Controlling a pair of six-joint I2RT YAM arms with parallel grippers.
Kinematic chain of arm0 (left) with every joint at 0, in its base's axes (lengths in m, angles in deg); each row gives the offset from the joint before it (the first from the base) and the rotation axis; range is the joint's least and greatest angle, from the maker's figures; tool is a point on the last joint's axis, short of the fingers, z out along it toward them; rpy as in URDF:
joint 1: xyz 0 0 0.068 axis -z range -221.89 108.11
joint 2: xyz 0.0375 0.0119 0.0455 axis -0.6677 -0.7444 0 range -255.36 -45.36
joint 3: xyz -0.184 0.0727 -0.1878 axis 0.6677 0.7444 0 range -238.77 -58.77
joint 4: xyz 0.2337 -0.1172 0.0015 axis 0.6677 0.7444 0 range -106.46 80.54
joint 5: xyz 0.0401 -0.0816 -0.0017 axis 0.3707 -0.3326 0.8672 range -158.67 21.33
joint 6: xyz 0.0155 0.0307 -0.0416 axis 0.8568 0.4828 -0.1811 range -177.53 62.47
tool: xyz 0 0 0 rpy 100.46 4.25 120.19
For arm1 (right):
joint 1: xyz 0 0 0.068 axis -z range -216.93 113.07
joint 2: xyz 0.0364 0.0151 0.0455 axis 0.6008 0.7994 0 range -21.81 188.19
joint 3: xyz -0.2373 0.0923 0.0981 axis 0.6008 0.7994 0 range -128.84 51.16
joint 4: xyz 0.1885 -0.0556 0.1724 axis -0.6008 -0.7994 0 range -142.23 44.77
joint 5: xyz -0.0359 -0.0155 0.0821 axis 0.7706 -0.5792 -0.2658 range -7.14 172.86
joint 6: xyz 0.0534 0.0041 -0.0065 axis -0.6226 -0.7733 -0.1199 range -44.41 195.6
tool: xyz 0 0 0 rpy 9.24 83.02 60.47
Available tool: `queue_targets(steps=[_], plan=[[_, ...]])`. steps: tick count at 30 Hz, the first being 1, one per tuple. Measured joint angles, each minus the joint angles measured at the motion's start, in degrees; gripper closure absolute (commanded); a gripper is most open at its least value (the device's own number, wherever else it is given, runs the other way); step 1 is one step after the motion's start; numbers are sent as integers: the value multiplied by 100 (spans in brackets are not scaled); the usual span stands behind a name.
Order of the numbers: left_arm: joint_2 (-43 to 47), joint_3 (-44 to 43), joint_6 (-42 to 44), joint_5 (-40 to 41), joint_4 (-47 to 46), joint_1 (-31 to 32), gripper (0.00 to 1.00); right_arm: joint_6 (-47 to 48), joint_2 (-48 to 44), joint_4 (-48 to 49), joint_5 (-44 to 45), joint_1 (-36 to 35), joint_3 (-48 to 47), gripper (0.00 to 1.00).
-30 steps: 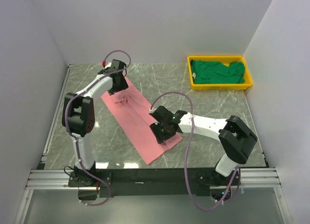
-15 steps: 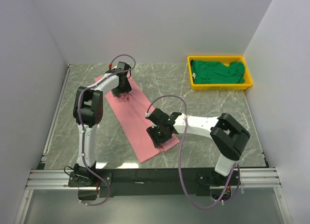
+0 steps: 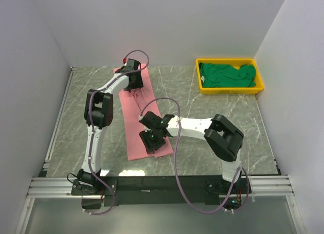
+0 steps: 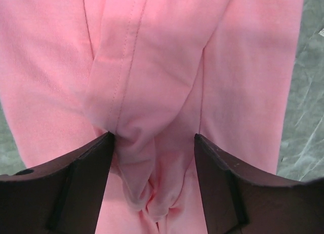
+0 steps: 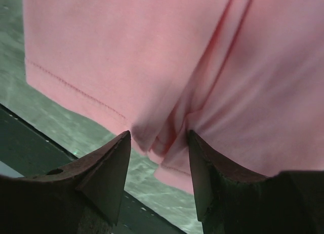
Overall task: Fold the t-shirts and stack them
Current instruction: Fold the tshirt
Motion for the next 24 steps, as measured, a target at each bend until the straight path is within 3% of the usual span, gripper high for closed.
queue_targets(steps=[6, 13, 16, 20, 24], plan=[[232, 254, 70, -55, -70, 4, 26, -208, -142, -352, 308, -140, -205, 42], [2039, 1340, -256, 214, 319, 7, 25, -527, -1703, -337, 844, 358, 540, 45], [3230, 2140, -529, 275, 444, 15, 25, -634, -2175, -262, 933, 669, 1110, 47], [4894, 3862, -852, 282, 459, 63, 28, -778, -2295, -131, 938, 944, 1821, 50], [5792, 5480, -1108, 114, 616, 223, 32, -898, -2293, -22, 857, 955, 2138, 51]])
